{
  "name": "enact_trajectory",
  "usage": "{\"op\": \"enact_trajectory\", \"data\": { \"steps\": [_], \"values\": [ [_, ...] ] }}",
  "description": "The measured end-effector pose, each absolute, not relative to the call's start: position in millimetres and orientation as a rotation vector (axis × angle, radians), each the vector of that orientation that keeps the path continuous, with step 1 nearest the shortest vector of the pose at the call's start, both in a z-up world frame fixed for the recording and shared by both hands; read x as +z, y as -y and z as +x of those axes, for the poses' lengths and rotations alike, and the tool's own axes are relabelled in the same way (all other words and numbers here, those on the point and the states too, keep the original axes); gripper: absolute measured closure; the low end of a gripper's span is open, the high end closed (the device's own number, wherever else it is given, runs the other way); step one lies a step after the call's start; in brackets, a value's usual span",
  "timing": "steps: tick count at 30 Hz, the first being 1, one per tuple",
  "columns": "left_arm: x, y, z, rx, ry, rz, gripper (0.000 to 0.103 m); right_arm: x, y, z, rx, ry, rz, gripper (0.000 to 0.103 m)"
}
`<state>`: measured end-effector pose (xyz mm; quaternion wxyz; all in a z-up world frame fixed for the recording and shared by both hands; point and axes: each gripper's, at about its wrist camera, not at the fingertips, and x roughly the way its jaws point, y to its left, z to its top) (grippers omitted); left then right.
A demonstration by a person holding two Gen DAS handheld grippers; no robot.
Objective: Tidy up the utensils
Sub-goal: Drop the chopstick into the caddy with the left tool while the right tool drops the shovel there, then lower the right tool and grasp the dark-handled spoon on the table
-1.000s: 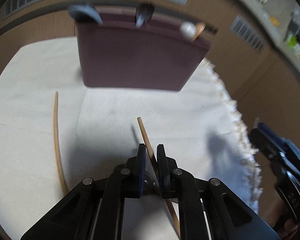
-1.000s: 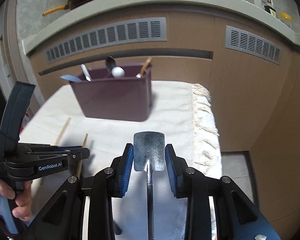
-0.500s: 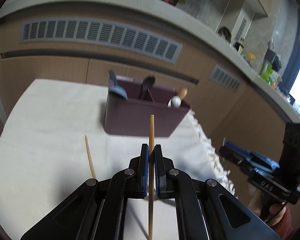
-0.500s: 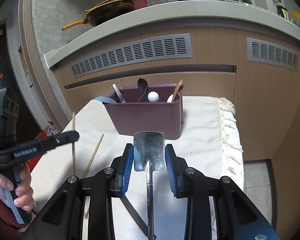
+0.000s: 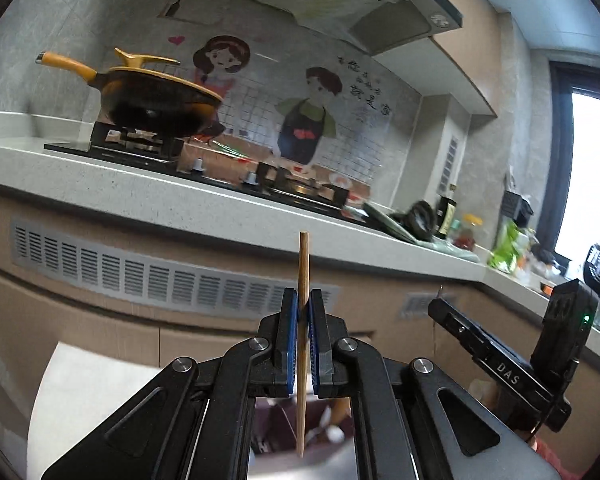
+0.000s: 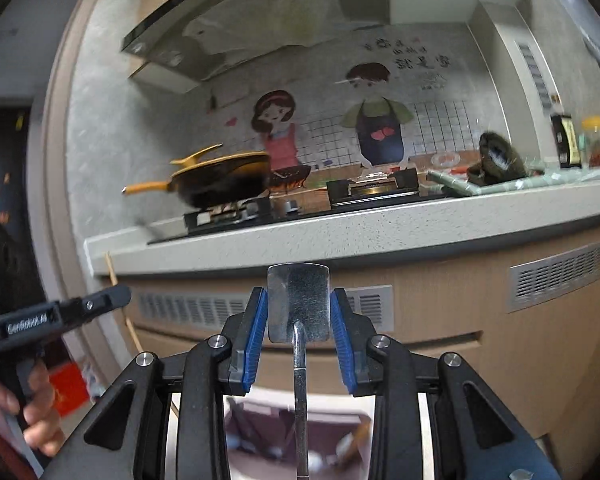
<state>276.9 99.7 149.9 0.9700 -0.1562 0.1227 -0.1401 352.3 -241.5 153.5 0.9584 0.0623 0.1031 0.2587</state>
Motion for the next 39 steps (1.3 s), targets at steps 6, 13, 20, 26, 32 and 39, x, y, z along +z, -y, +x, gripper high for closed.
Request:
{"op": "enact_trajectory", "data": {
  "steps": [6,13,20,26,32,39],
  "values": [
    [115,-105,331,-0.263,-0.308,-0.350,0.098,123,215,406,0.495,-0.271,0.149,0.074],
    [86,-96,358,-0.235,-0.355,-0.308,0.098,101,189,437,0.477,-0.245,0.133,0.074],
    [38,-73,359,-0.285,-0.450,-0.275,0.094,61,197,438,0.500,-0.391,0.100,0.071],
    [30,-73,344,-0.270,-0.539,-0.280,0.088,56,238,398,0.455,-0.434,0.085,0.064],
    [50,-88,293,-0.199,-0.510,-0.251,0.078,52,261,357,0.447,-0.516,-0.005,0.063],
    [-1,-98,249,-0.092,-0.707,-0.236,0.072,6,253,309,0.612,-0.730,-0.200,0.063]
  ]
}}
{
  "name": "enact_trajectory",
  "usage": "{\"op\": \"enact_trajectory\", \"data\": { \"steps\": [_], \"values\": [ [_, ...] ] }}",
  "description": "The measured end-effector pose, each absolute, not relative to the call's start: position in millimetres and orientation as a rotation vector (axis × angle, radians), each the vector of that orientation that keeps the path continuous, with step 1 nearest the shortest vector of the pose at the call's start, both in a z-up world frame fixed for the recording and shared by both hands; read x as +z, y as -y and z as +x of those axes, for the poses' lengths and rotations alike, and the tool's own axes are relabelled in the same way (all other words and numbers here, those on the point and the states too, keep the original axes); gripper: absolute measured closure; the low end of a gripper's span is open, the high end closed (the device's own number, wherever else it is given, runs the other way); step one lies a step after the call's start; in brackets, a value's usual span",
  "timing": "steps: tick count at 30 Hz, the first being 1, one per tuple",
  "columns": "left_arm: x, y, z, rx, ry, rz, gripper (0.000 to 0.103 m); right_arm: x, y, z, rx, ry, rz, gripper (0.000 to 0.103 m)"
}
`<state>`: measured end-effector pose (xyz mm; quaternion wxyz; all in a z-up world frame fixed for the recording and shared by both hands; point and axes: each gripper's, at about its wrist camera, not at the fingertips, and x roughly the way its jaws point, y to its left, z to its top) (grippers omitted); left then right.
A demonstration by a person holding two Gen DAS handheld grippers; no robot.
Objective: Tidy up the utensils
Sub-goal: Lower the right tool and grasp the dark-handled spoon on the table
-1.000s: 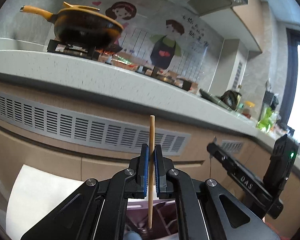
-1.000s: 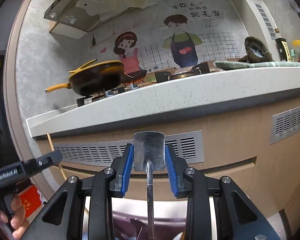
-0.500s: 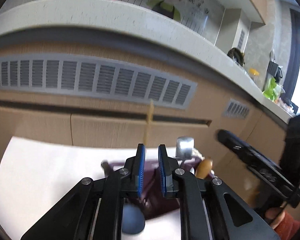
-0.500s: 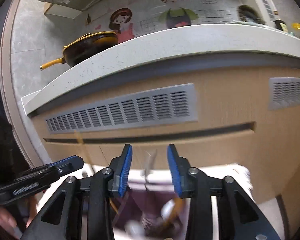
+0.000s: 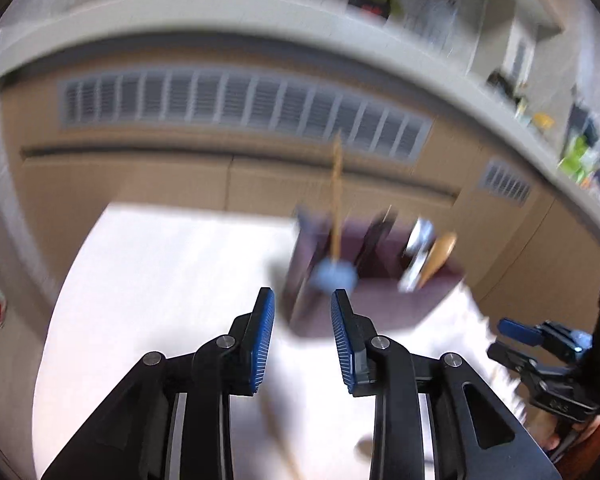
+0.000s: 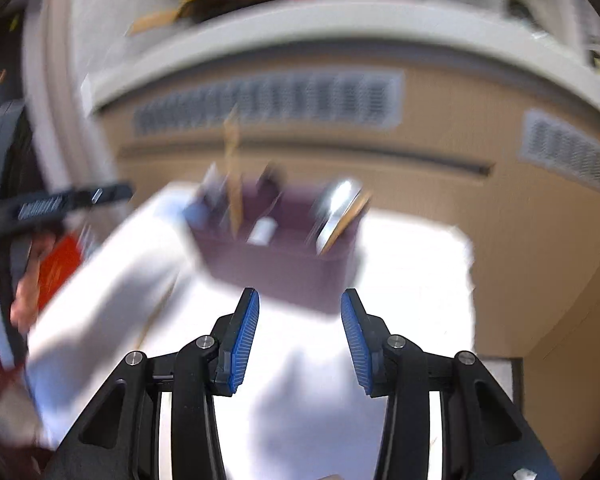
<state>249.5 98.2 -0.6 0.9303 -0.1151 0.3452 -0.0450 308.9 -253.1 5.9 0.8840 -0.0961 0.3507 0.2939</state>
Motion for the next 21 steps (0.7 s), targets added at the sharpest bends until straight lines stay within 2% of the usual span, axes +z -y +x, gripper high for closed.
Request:
{"op": "enact_trajectory", "data": {
  "steps": [3,8,11,15,21],
  "values": [
    [-28,-103,235,-0.064,-0.792,-0.243,0.072,-24,246,290,0.694,-0.830,-0.272,0.063],
    [-63,-109,216,-0.014,-0.866,-0.266,0.072,-53,229,264,0.786,-0.887,-0.350,0.063],
    [-76,-117,206,0.010,-0.911,-0.302,0.072,-63,214,261,0.837,-0.920,-0.386,0.063],
    [-83,-120,202,0.023,-0.939,-0.332,0.072,-85,189,268,0.890,-1.071,-0.404,0.066],
    [-83,-112,204,0.013,-0.946,-0.301,0.072,-87,179,275,0.797,-1.006,-0.458,0.065]
  ]
}}
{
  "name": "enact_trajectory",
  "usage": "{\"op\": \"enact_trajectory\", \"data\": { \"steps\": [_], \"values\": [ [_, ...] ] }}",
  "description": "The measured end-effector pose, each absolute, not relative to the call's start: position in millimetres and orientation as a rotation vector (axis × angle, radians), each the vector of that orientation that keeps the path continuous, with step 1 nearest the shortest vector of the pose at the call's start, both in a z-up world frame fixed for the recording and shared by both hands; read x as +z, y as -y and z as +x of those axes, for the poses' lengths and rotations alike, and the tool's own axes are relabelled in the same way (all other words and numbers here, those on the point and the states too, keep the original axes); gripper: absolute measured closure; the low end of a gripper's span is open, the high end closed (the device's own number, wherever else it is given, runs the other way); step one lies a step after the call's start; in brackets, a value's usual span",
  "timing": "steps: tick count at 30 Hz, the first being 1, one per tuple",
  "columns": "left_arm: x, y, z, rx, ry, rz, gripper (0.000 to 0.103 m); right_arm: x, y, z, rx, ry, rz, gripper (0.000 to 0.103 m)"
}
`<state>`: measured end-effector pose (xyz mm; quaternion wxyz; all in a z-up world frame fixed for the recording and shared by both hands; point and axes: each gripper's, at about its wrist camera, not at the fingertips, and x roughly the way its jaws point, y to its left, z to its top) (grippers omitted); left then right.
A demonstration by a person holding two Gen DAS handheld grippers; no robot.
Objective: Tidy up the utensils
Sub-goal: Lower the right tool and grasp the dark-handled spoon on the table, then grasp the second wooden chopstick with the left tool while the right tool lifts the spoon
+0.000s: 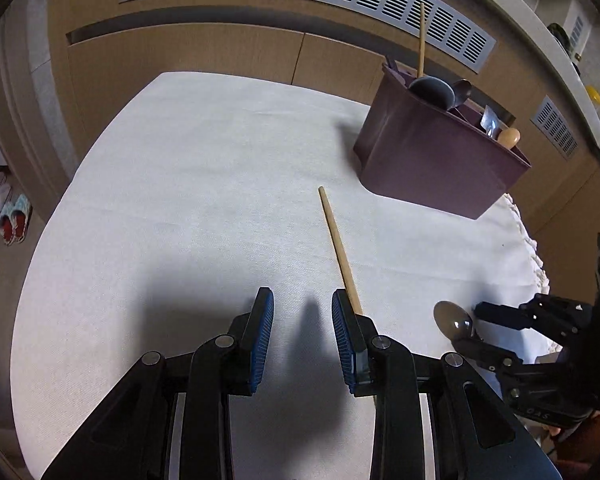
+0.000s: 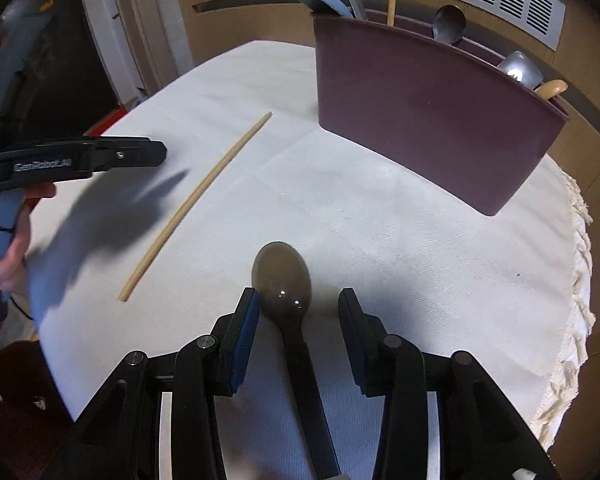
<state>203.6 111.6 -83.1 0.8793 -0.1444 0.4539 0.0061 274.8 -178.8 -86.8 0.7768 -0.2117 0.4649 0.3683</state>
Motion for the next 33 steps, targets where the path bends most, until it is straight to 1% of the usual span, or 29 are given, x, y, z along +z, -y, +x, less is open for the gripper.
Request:
{"op": "enact_trajectory", "data": {
  "steps": [3,6,7,8,9,15,20,21,24,29,30,31,32,33],
  "values": [
    [-79,-111,204,0.003,-0.944,-0.289,0.072,-89,174,268,0.793,-0.972,-0.500,0.064],
    [-76,-107,206,-0.008,-0.944,-0.277,0.072,-89,170,263,0.775,-0.920,-0.552,0.066],
    [-76,-106,207,-0.010,-0.943,-0.274,0.072,-89,169,261,0.771,-0.911,-0.559,0.067],
    [-75,-105,208,-0.011,-0.943,-0.270,0.072,-89,168,260,0.770,-0.906,-0.557,0.073],
    [-75,-104,209,-0.011,-0.943,-0.268,0.072,-89,169,261,0.777,-0.912,-0.539,0.075],
    [-75,-95,215,-0.030,-0.959,-0.257,0.072,-64,196,272,0.707,-0.873,-0.414,0.075],
    [-91,-90,237,-0.049,-1.032,-0.284,0.072,-43,227,283,0.609,-0.861,-0.268,0.075],
    [-94,-89,244,-0.042,-1.042,-0.278,0.074,-41,231,283,0.595,-0.859,-0.249,0.075],
    [-100,-82,262,-0.025,-1.051,-0.224,0.085,-37,242,280,0.547,-0.845,-0.216,0.075],
    [-99,-76,283,-0.008,-1.065,-0.190,0.086,-37,250,274,0.515,-0.822,-0.203,0.075],
    [-100,-76,286,-0.006,-1.065,-0.192,0.087,-36,253,273,0.512,-0.820,-0.203,0.075],
    [-100,-75,287,-0.003,-1.063,-0.196,0.093,-36,253,273,0.507,-0.818,-0.205,0.075],
    [-100,-75,287,-0.011,-1.063,-0.200,0.095,-36,252,272,0.501,-0.815,-0.205,0.075],
    [-100,-75,285,-0.046,-1.061,-0.220,0.097,-35,253,272,0.499,-0.813,-0.202,0.075]
  ]
}}
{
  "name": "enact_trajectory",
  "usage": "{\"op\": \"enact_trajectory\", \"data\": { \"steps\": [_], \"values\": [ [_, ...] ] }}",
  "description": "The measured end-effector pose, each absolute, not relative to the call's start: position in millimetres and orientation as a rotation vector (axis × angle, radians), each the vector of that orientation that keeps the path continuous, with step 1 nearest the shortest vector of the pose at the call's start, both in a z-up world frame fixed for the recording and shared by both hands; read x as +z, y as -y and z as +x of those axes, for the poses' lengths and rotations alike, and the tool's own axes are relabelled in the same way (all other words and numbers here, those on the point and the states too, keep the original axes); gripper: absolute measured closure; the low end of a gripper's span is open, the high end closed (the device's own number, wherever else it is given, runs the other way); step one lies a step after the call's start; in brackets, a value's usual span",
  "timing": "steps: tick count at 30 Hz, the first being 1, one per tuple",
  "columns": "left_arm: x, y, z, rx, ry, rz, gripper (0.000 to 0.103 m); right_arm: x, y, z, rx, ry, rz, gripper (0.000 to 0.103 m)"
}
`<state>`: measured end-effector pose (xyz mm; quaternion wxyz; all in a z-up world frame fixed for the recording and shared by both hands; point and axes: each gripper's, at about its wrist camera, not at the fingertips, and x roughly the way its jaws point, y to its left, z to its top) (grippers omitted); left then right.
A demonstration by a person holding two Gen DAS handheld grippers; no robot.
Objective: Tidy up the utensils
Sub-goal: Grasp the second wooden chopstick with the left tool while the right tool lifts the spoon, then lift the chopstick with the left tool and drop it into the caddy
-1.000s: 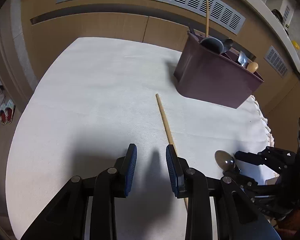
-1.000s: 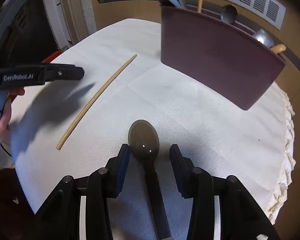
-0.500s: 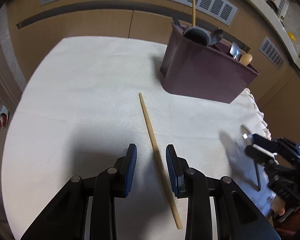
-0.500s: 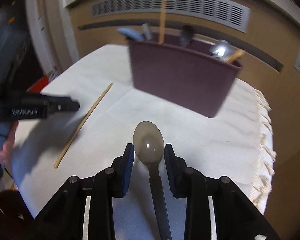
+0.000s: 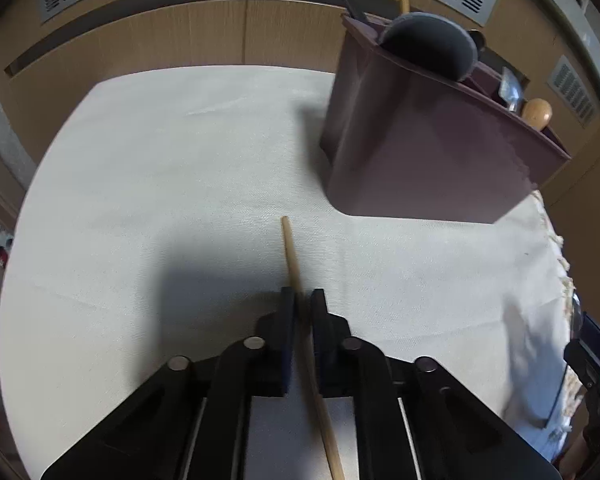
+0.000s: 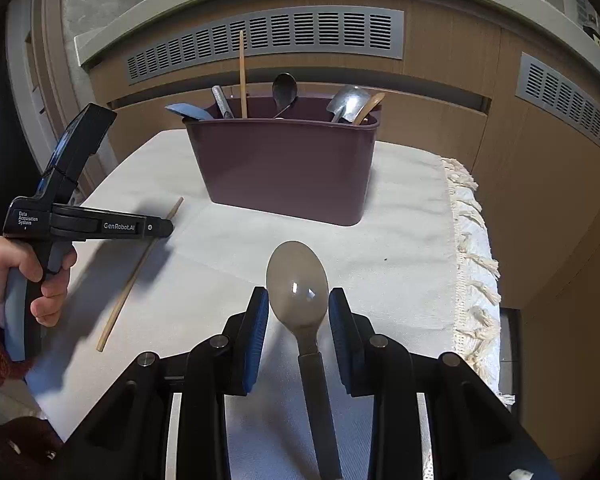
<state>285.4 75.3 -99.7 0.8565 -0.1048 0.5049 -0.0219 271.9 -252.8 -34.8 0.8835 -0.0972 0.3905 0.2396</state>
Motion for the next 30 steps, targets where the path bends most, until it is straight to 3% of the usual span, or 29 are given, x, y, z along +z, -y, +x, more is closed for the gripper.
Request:
{"op": "enact_trajectory", "data": {
  "steps": [12,30],
  "values": [
    [-57,-79,212,-0.198,-0.901,-0.339,0.098,-19,268,268,0.530,-0.812,-0.100,0.075],
    [34,-78,196,-0.290,-0.652,-0.352,0.098,22,264,263,0.533,-0.718,-0.073,0.078]
  ]
}}
